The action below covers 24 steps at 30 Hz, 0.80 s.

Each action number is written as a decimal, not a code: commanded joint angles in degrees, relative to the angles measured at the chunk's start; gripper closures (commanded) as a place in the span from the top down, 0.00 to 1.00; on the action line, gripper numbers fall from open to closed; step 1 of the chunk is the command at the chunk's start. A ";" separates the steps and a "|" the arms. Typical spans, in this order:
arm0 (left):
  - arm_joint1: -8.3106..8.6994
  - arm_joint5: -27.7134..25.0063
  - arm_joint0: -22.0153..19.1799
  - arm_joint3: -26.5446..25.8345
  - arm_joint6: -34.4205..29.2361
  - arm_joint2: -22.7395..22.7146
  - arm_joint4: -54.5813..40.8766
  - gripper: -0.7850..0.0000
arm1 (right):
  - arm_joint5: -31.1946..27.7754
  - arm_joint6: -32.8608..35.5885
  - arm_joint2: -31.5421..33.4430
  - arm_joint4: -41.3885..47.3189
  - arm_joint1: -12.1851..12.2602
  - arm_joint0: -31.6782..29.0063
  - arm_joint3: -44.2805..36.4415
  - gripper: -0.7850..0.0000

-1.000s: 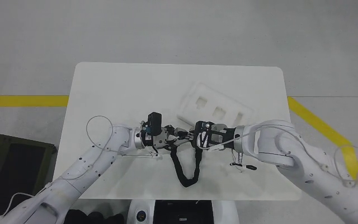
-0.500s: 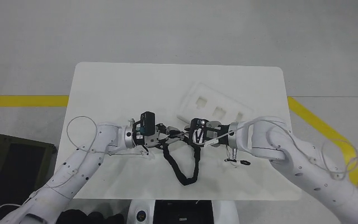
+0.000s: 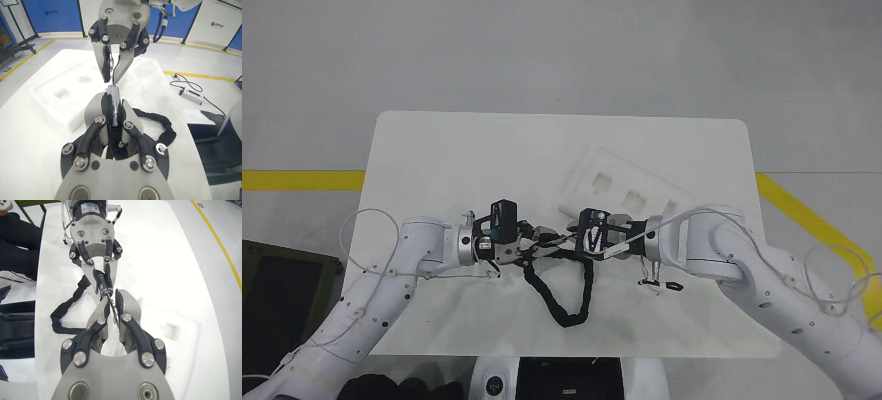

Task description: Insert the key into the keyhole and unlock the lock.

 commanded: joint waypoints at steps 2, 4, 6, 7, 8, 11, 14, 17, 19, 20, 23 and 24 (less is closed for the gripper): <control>-0.05 -0.24 0.09 0.45 -0.55 -0.25 -0.57 0.00 | -0.70 -0.91 0.20 -0.31 -0.23 -0.14 0.31 1.00; -0.08 -0.46 0.12 0.76 -0.81 -0.46 -0.91 0.00 | -1.07 -1.59 0.37 -0.78 -0.38 -0.27 0.47 1.00; -0.08 -0.78 0.05 1.33 -1.19 -0.86 -1.29 0.00 | -1.68 -2.74 0.73 -1.53 -0.46 -0.65 0.47 1.00; -0.08 -0.78 0.01 1.63 -1.34 -1.04 -1.53 0.00 | -1.84 -3.19 0.98 -1.87 -0.47 -0.88 0.40 1.00; -0.07 -0.78 -0.02 1.81 -1.40 -1.15 -1.72 0.00 | -2.01 -3.54 1.15 -2.16 -0.46 -1.06 0.30 1.00; 0.03 -0.78 -0.28 2.92 -1.76 -1.74 -2.41 0.00 | -3.39 -5.48 2.26 -3.84 -0.30 -1.93 0.35 1.00; 0.26 -0.78 -0.61 4.51 -2.49 -3.00 -3.15 0.00 | -4.60 -7.91 3.70 -6.97 0.05 -3.30 -0.24 1.00; 0.60 -0.78 -0.57 5.80 -3.84 -4.61 -3.85 0.00 | -4.98 -11.86 5.63 -11.24 0.65 -6.00 -1.09 1.00; 0.86 -0.29 -0.39 6.66 -5.21 -5.97 -4.34 0.00 | -4.01 -15.49 7.75 -14.26 1.28 -8.98 -1.23 1.00; 0.94 0.05 -0.24 6.84 -5.63 -6.40 -4.48 0.00 | -3.83 -16.91 8.45 -15.08 1.47 -9.87 -1.48 1.00; 1.34 1.04 0.97 7.70 -7.40 -8.37 -5.85 0.00 | -2.52 -21.90 11.48 -19.34 2.39 -14.36 -2.05 1.00; 1.49 1.14 1.53 7.96 -7.99 -9.00 -6.60 0.00 | -2.25 -23.60 12.62 -20.55 2.71 -15.86 -2.00 1.00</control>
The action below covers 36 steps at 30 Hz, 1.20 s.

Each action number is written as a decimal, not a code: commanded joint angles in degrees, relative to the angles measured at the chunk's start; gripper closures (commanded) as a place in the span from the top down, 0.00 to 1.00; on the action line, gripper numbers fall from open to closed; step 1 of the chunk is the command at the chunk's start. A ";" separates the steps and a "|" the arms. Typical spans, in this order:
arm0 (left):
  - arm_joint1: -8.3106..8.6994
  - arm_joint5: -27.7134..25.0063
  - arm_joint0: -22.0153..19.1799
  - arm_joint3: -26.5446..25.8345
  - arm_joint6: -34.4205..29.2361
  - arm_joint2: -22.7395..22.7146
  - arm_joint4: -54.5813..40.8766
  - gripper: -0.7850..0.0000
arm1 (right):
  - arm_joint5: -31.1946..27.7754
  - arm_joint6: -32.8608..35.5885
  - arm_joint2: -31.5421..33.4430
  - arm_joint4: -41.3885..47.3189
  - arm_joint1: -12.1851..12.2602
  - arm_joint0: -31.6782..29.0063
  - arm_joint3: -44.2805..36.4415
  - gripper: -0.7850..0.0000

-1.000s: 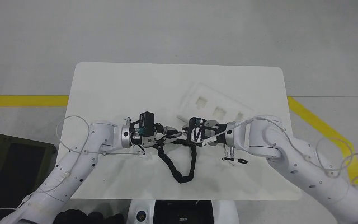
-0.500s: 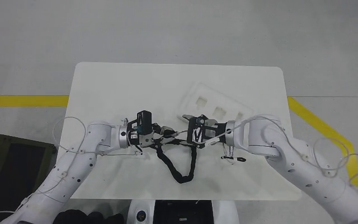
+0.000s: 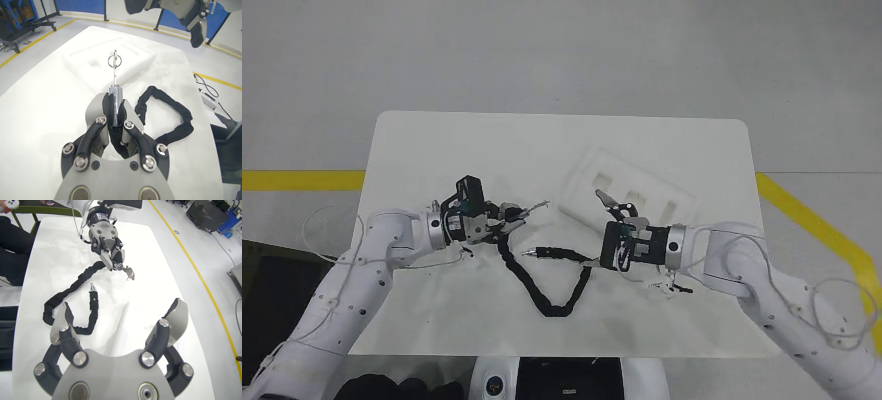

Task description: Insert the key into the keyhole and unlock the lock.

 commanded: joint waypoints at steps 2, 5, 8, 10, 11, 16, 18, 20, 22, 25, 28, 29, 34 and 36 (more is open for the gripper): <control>0.47 -0.03 1.93 0.70 -2.45 -1.84 -2.40 0.00 | 1.10 -5.06 3.45 -3.12 0.96 -5.19 -0.18 1.00; 0.86 -0.32 3.35 0.98 -5.68 -3.00 -4.44 0.00 | 1.24 -8.62 6.61 -4.85 1.71 -8.86 -0.03 1.00; 1.19 1.14 4.12 0.31 -10.23 -3.83 -4.39 0.00 | 1.43 -10.91 8.80 -6.04 2.16 -11.51 -0.19 1.00; 1.39 2.92 4.87 -1.36 -14.35 -4.28 -4.62 0.00 | 1.86 -12.39 10.32 -6.89 2.40 -13.38 -0.46 1.00; 1.44 3.50 5.13 -1.68 -15.45 -4.37 -4.78 0.00 | 1.98 -12.77 10.67 -7.13 2.45 -13.85 -0.59 1.00; 1.65 7.03 6.32 -3.96 -21.41 -5.24 -6.34 0.00 | 2.68 -15.22 12.92 -8.91 2.68 -16.86 -1.29 1.00; 1.69 7.73 6.53 -4.32 -22.50 -5.46 -6.65 0.00 | 2.73 -15.87 13.48 -9.36 2.71 -17.49 -1.49 1.00; 1.71 8.04 6.68 -4.62 -23.11 -5.70 -7.33 0.00 | 3.25 -16.54 14.03 -10.10 2.72 -18.44 -2.02 1.00; 1.73 8.31 6.71 -4.88 -23.97 -5.82 -7.54 0.15 | 3.55 -16.95 14.57 -10.53 2.73 -19.34 -2.42 1.00; 1.71 7.93 6.49 -5.15 -24.86 -5.77 -8.17 1.00 | 3.33 -17.47 15.42 -10.85 2.73 -20.10 -2.46 1.00; 1.67 7.19 6.03 -5.30 -25.11 -5.61 -8.26 1.00 | 2.61 -18.25 16.09 -10.98 2.70 -20.44 -2.21 1.00; 1.63 7.14 5.94 -5.28 -24.58 -5.63 -8.50 1.00 | 2.37 -18.46 16.21 -10.92 2.66 -20.49 -2.05 1.00; 1.65 5.95 6.24 -5.55 -20.28 -6.85 -8.68 1.00 | 2.36 -17.94 16.50 -8.31 2.31 -20.72 -1.02 1.00; 1.78 5.28 6.59 -6.05 -17.84 -8.14 -8.63 1.00 | 2.63 -17.75 16.87 -7.46 2.16 -20.59 -0.76 1.00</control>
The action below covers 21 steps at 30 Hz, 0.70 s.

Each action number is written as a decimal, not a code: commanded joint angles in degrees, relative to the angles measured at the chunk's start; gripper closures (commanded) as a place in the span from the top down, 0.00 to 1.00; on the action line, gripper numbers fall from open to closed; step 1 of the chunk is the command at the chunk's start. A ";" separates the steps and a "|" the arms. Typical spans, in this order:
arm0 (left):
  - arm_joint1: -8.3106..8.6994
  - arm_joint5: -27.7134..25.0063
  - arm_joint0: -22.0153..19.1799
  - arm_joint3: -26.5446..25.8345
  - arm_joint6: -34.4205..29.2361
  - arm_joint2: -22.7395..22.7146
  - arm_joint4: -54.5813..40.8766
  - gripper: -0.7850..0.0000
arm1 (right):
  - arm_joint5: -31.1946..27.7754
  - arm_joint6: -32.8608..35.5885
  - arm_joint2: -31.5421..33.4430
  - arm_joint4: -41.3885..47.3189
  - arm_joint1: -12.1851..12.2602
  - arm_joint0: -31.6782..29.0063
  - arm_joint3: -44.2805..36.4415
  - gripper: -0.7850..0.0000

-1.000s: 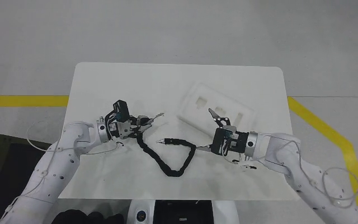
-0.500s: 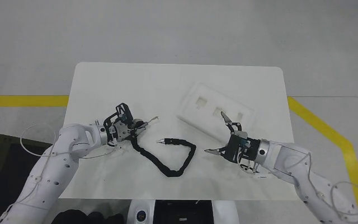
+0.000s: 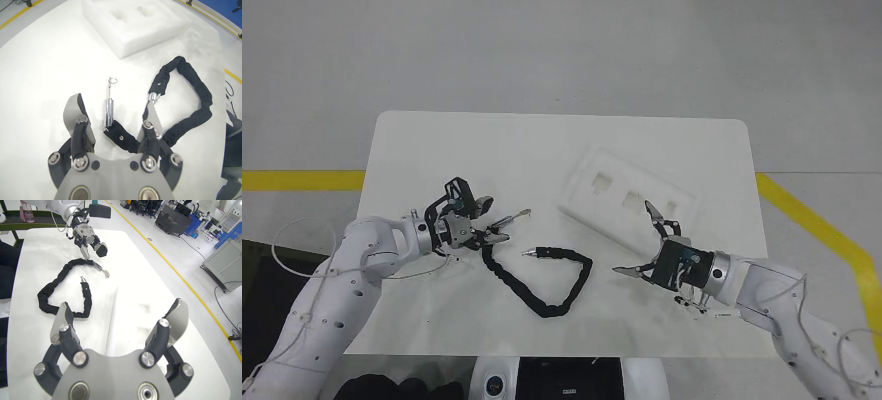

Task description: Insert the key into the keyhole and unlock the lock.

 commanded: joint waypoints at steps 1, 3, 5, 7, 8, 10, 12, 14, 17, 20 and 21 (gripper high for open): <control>0.13 -0.59 0.35 -0.54 2.51 -1.28 -0.05 1.00 | 0.44 -0.15 0.58 0.63 -0.10 0.17 0.32 1.00; 0.31 -1.36 1.07 -1.14 6.40 -3.41 -0.48 1.00 | 1.83 -1.14 1.76 0.72 -0.18 -0.08 0.47 1.00; 0.52 -1.84 1.46 -1.81 8.56 -5.16 0.48 1.00 | 3.53 -2.03 2.86 0.68 -0.21 -0.76 0.61 1.00; 0.76 -1.80 2.01 -1.84 10.02 -7.02 2.09 1.00 | 6.03 -3.64 4.55 0.56 -0.24 -1.84 0.88 1.00; 0.82 -1.56 2.23 -1.67 11.21 -7.89 1.91 1.00 | 7.39 -4.67 5.48 0.56 -0.25 -2.52 1.05 1.00; 0.88 -1.07 2.37 -0.69 14.14 -9.80 1.19 1.00 | 9.97 -6.70 7.54 0.44 -0.26 -4.05 1.30 1.00; 0.86 -0.50 2.38 0.40 18.14 -11.73 0.15 1.00 | 12.68 -9.06 10.14 0.71 -0.26 -6.16 1.69 1.00; 0.80 -0.36 2.15 1.59 20.58 -12.73 -0.83 1.00 | 14.07 -10.51 12.13 1.33 -0.26 -7.60 2.18 1.00; 0.93 -0.97 0.15 3.20 20.51 -13.95 -0.02 1.00 | 16.94 -12.19 15.67 2.29 -0.32 -10.10 2.71 1.00; 1.00 -1.81 -2.32 4.34 19.76 -14.66 -0.52 1.00 | 18.42 -12.86 18.68 3.66 -0.44 -12.33 2.77 1.00; 1.02 -1.89 -3.23 4.52 19.22 -14.89 -0.75 1.00 | 18.89 -12.54 19.78 3.79 -0.48 -13.16 2.25 1.00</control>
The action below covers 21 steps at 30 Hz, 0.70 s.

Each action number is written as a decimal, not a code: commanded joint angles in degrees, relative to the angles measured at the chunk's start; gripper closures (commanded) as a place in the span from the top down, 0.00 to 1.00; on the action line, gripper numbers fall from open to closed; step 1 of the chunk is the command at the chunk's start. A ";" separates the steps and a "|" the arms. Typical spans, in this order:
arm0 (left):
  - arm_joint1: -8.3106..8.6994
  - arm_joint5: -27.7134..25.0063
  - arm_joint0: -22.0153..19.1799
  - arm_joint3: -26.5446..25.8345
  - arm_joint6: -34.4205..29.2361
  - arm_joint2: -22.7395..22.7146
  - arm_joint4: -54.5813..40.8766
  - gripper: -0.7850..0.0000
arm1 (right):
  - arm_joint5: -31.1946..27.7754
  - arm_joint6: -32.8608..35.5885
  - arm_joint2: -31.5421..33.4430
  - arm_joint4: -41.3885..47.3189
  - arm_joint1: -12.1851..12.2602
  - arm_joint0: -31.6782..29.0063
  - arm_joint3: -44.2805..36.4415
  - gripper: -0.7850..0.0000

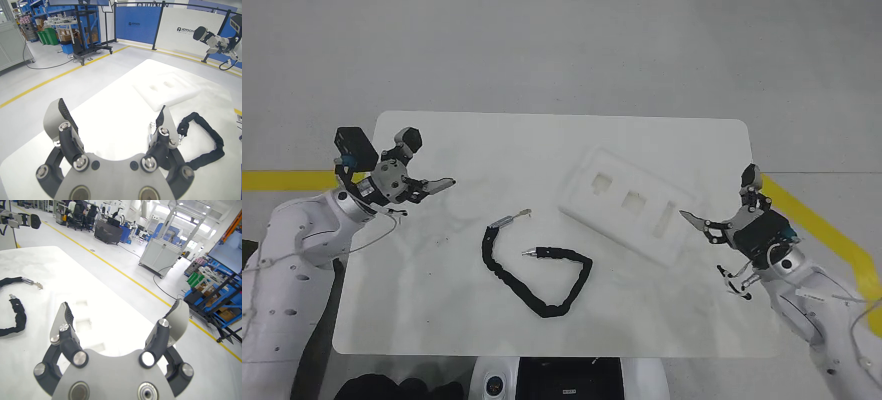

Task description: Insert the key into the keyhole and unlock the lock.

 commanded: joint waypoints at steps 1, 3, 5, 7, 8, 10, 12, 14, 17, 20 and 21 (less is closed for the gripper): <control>0.04 -0.09 -1.35 0.22 -0.93 -0.30 -0.28 1.00 | 0.69 0.50 1.58 0.38 -0.08 -1.16 -0.67 0.97; 0.07 -0.09 -2.38 0.48 -1.85 -0.58 -0.94 1.00 | 1.38 1.50 2.50 0.83 -0.23 -2.16 -1.56 0.49; 0.09 0.05 -3.02 0.62 -2.73 -0.84 -1.59 1.00 | 1.69 1.82 2.71 0.85 -0.29 -2.42 -1.87 0.47; 0.07 0.38 -3.19 0.61 -3.32 -0.88 -2.24 1.00 | 1.69 1.82 2.71 0.85 -0.29 -2.42 -1.87 0.91; 0.05 0.43 -3.22 0.56 -3.45 -0.87 -2.40 1.00 | 1.69 1.82 2.71 0.85 -0.29 -2.42 -1.87 1.00; 0.06 0.43 -3.23 0.58 -3.45 -0.88 -2.39 1.00 | 1.71 1.83 2.71 0.86 -0.29 -2.43 -1.87 0.84; 0.05 0.44 -3.22 0.56 -3.47 -0.87 -2.43 1.00 | 1.69 1.82 2.71 0.86 -0.29 -2.42 -1.87 0.78; 0.05 0.43 -3.22 0.56 -3.46 -0.87 -2.41 1.00 | 1.69 1.82 2.71 0.85 -0.29 -2.42 -1.87 0.77; 0.05 0.43 -3.22 0.56 -3.45 -0.87 -2.40 1.00 | 1.69 1.82 2.71 0.85 -0.29 -2.42 -1.87 0.82; 0.05 0.43 -3.22 0.56 -3.45 -0.87 -2.40 1.00 | 1.69 1.82 2.71 0.85 -0.29 -2.42 -1.87 0.93; 0.05 0.43 -3.22 0.56 -3.45 -0.87 -2.40 1.00 | 1.69 1.82 2.71 0.85 -0.29 -2.42 -1.87 0.96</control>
